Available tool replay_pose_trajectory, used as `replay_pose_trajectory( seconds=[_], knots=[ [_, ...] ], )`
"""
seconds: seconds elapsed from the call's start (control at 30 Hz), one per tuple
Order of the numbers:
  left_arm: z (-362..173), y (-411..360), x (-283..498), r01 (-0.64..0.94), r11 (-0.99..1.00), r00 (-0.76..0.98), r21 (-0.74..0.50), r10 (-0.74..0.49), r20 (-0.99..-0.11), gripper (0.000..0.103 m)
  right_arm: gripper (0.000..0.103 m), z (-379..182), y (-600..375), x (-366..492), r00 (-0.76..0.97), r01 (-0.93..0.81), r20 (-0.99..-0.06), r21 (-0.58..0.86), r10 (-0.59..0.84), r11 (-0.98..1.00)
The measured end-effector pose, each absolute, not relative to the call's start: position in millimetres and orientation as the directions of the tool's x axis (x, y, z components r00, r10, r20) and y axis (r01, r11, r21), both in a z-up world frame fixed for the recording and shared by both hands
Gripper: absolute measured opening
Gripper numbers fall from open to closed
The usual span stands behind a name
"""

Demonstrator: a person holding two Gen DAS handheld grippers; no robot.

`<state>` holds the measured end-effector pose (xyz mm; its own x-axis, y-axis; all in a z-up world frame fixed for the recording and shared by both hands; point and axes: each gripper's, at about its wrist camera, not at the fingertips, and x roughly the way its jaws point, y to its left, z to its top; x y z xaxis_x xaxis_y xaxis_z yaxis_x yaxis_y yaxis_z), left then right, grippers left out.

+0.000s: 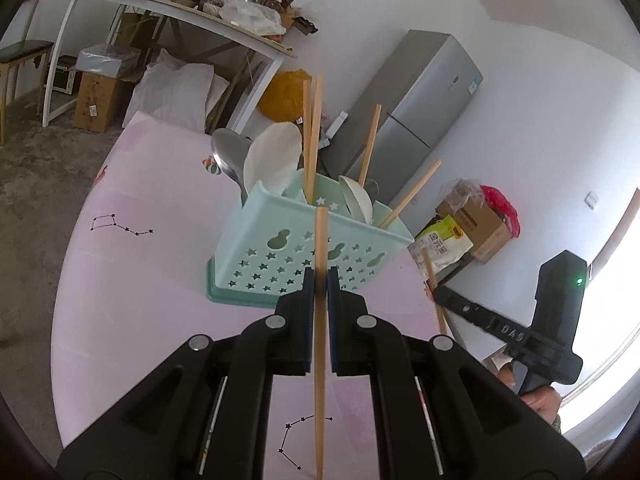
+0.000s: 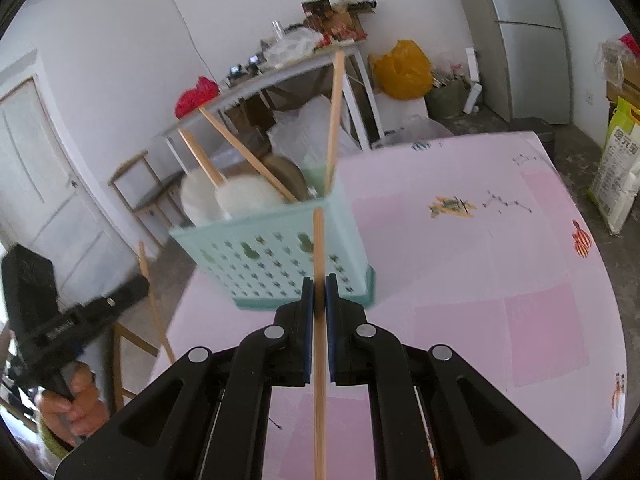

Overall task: Organize utensils
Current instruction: 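Lift the chopstick with the left gripper toward the holder while the right carries its chopstick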

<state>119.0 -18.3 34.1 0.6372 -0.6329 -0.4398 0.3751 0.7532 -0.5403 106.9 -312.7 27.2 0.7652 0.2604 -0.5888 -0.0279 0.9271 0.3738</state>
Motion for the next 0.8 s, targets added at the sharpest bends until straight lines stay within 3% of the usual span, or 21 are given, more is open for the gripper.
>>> replay_pose_trajectory(
  seconds=[0.13,0.33,0.53,0.8],
  knots=[
    [35,-13,117,0.375,0.751,0.649,-0.543,-0.631,-0.425,0.005,0.006,54,-317,111,0.816,-0.076,-0.497,0.414,0.296,0.907],
    [34,-7,116,0.365,0.753,0.666,-0.547,-0.622,-0.413,0.005,0.006,104,-326,141,0.897,-0.175,-0.283,0.474,0.338,0.863],
    [32,2,119,0.345,0.756,0.679,-0.556,-0.61,-0.409,0.005,0.006,133,-325,193,0.952,-0.195,-0.122,0.463,0.28,0.865],
    [28,11,126,0.327,0.759,0.688,-0.563,-0.6,-0.409,0.005,0.006,121,-307,242,0.993,-0.038,-0.09,0.345,0.074,0.938]
  ],
)
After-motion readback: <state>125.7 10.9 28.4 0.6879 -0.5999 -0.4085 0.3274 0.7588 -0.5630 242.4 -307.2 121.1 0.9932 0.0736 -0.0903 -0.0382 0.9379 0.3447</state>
